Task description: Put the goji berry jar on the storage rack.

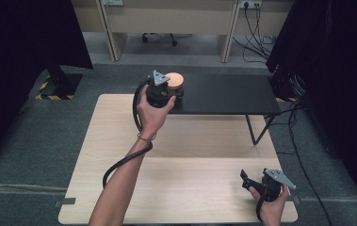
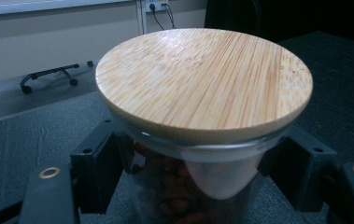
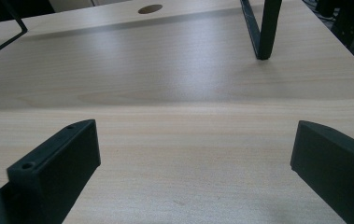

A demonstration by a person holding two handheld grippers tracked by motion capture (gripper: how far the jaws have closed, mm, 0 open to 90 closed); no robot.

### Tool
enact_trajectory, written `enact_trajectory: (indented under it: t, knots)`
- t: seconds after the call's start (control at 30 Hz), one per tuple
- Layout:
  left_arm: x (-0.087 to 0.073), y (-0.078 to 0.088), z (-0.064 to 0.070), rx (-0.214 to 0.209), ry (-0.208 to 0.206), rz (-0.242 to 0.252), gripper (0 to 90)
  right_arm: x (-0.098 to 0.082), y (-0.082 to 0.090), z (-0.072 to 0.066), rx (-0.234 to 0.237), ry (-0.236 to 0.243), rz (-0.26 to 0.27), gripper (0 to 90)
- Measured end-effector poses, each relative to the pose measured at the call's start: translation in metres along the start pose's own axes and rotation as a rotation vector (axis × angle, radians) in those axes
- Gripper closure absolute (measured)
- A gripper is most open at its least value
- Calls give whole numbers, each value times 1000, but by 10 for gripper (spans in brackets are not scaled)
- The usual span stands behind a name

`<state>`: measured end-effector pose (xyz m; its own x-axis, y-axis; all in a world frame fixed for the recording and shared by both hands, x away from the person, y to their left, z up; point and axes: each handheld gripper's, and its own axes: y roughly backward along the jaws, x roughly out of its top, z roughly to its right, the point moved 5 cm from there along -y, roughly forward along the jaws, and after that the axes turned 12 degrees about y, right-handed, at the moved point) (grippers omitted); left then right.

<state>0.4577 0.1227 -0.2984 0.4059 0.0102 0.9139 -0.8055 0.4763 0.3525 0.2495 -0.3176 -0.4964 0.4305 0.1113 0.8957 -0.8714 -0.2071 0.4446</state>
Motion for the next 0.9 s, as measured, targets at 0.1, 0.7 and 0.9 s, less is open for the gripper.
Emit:
enact_trajectory:
  t: [0.1, 0.7, 0.9]
  knots:
    - [0, 0, 0, 0, 0, -1, 257, 0, 0, 0, 0, 1, 0, 15]
    - [-8, 20, 0, 25, 10, 72, 49, -1, 0, 1, 4, -9, 4, 14]
    - [-11, 48, 3, 18, -40, 100, 52, 0, 0, 0, 1, -8, 3, 14]
